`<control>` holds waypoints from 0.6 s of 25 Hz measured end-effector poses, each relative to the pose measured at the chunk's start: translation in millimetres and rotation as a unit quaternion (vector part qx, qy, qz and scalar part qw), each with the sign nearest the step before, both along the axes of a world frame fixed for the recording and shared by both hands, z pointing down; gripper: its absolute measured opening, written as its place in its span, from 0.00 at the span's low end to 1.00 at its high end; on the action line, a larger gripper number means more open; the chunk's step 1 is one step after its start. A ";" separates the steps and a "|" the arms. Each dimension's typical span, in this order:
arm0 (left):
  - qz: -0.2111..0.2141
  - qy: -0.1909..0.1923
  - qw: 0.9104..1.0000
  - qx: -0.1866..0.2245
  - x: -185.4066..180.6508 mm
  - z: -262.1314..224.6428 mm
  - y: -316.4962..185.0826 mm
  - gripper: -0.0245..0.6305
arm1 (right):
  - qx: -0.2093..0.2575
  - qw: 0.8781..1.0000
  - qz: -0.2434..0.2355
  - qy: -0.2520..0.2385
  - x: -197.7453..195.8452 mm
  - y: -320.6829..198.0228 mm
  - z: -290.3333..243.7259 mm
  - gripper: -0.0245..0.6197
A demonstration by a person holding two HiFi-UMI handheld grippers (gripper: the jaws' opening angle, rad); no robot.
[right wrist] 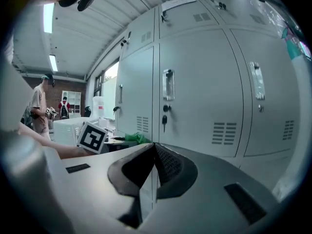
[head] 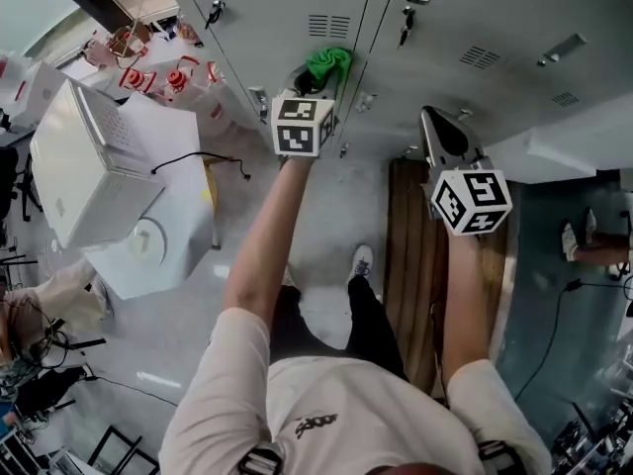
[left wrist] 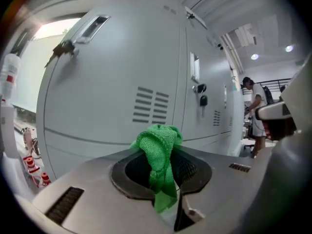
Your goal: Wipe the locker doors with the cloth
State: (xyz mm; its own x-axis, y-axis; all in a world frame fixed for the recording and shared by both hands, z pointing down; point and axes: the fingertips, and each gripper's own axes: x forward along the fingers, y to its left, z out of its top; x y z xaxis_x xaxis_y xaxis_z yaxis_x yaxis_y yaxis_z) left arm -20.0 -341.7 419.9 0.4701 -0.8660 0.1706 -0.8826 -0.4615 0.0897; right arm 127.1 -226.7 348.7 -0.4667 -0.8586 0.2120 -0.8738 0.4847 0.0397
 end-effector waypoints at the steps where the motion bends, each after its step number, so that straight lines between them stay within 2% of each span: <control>1: 0.011 -0.003 1.000 0.005 -0.3 -18.2 10.2 0.17 | 0.008 1.000 0.001 0.000 0.6 1.8 -19.4 0.05; 8: 0.049 -0.013 0.997 0.056 -20.2 -143.3 91.4 0.18 | 0.066 0.998 -0.018 0.018 -11.2 20.0 -136.1 0.05; 15: 0.022 -0.062 0.989 0.131 -65.7 -242.7 157.3 0.18 | 0.114 0.992 -0.055 0.029 -36.8 42.7 -203.3 0.05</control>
